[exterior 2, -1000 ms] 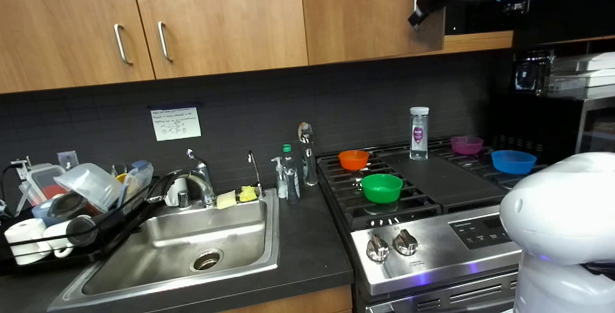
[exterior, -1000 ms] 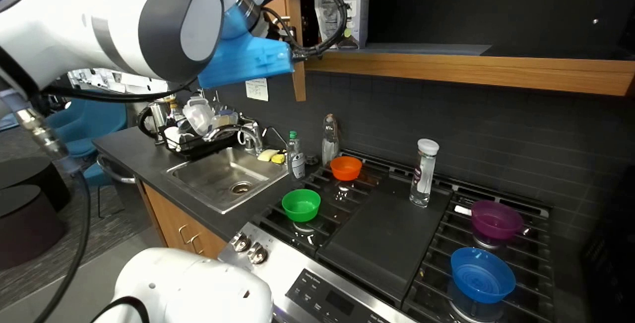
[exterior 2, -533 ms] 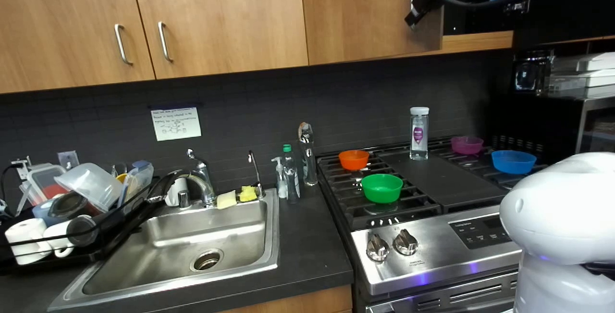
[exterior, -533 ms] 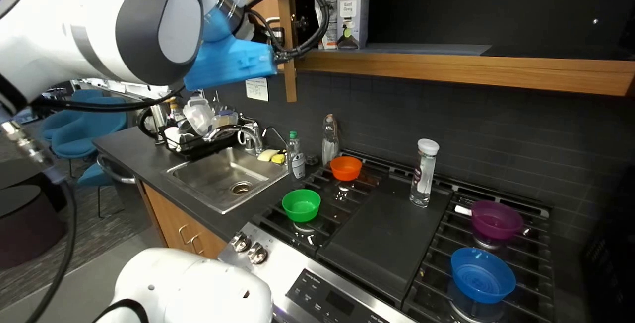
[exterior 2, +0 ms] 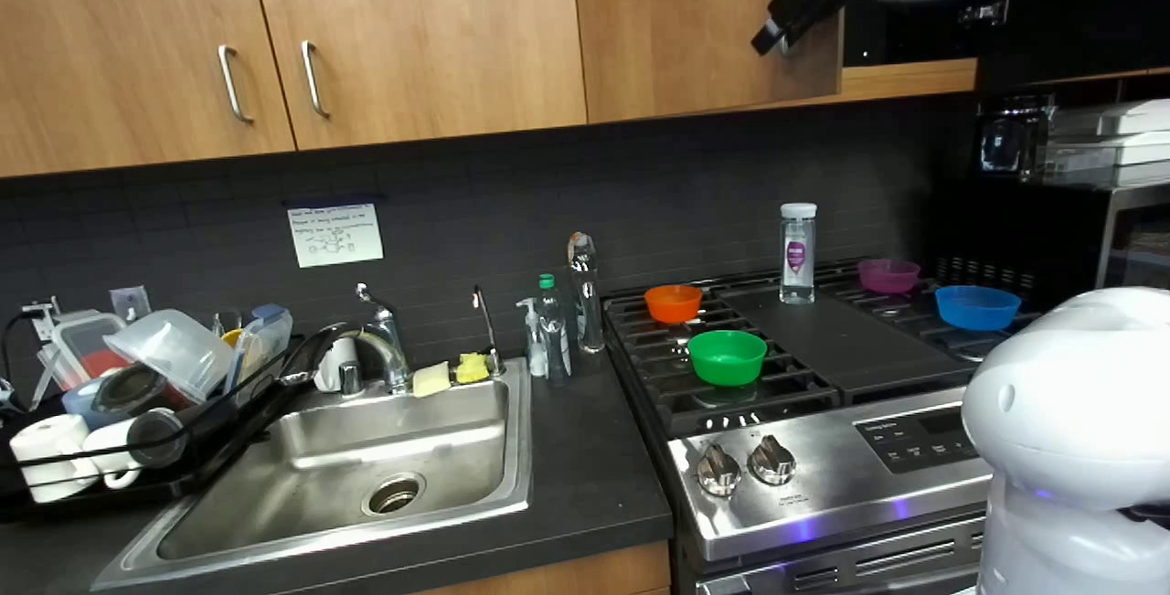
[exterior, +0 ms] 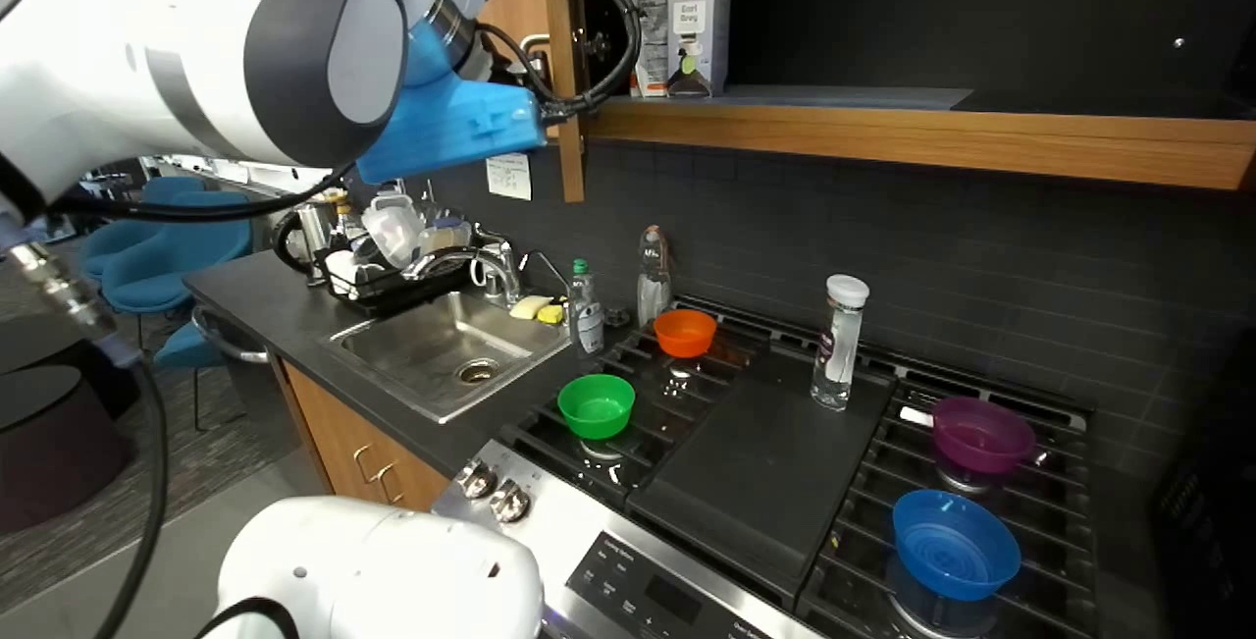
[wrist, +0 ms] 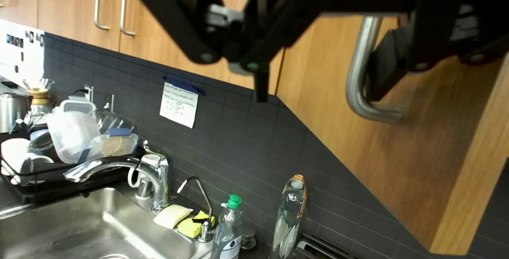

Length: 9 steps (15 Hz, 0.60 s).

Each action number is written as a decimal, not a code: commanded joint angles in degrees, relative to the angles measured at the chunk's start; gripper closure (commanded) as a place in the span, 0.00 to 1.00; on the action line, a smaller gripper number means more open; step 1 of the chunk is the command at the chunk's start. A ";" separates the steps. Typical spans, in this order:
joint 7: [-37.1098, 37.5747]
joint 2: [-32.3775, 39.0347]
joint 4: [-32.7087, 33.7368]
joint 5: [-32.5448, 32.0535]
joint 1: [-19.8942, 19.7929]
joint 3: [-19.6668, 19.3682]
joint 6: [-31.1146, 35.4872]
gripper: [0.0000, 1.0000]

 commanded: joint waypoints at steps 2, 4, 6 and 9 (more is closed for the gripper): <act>-3.26 1.78 -0.49 1.84 4.99 -1.24 -3.71 0.01; -4.09 2.07 -0.06 1.53 5.29 -1.88 -4.80 0.00; -5.07 2.37 0.57 1.33 5.40 -2.73 -5.97 0.00; -6.50 2.64 1.64 1.01 5.09 -3.77 -7.92 0.00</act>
